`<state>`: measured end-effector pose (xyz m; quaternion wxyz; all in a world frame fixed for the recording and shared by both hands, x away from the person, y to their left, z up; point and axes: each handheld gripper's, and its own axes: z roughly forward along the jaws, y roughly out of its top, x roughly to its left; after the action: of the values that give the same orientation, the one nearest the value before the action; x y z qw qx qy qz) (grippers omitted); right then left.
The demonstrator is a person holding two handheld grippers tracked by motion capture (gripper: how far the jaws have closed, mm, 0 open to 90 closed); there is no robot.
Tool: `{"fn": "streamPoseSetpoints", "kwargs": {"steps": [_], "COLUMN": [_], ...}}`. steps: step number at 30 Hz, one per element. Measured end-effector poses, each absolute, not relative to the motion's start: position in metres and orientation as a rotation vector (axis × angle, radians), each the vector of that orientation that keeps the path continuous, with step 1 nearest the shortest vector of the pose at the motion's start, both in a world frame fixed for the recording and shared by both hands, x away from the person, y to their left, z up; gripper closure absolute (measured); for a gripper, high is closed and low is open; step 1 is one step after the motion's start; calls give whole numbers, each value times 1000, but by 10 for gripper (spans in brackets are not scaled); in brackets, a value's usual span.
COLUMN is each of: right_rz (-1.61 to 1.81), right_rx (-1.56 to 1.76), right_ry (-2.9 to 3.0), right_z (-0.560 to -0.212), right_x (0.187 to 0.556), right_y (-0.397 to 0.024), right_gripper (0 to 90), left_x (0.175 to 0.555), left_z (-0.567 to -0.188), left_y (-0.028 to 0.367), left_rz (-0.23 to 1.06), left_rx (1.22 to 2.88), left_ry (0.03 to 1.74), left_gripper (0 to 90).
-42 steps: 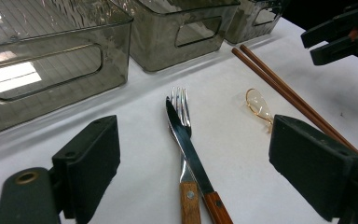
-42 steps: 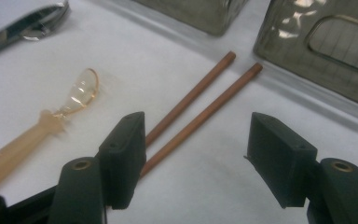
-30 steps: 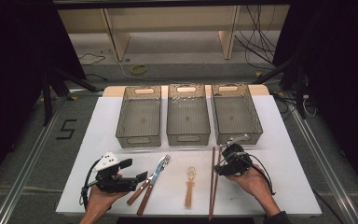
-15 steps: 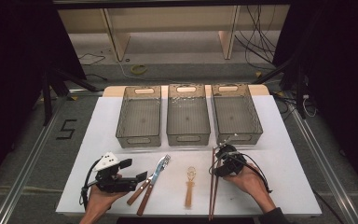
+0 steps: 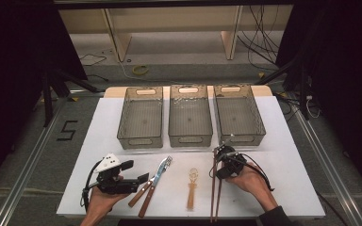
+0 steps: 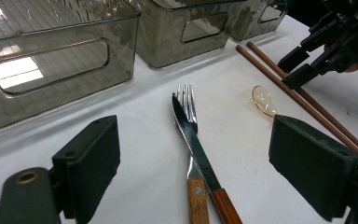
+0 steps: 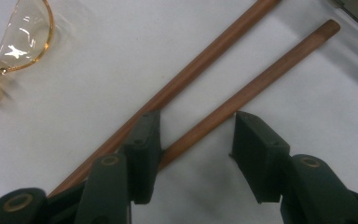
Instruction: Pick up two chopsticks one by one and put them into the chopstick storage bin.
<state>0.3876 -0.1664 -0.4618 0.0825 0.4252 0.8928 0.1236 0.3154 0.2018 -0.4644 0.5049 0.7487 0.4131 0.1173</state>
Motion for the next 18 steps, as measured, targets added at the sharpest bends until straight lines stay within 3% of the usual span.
{"fn": "streamPoseSetpoints", "kwargs": {"steps": [18], "right_rz": [326], "right_rx": [1184], "right_ry": [2754], "right_z": [-459], "right_x": [388], "right_y": [-161], "right_gripper": [719], "left_x": [316], "left_z": [-465], "left_y": [202], "left_rz": [280], "left_rx": [1806], "left_ry": [998], "left_gripper": [159]}}
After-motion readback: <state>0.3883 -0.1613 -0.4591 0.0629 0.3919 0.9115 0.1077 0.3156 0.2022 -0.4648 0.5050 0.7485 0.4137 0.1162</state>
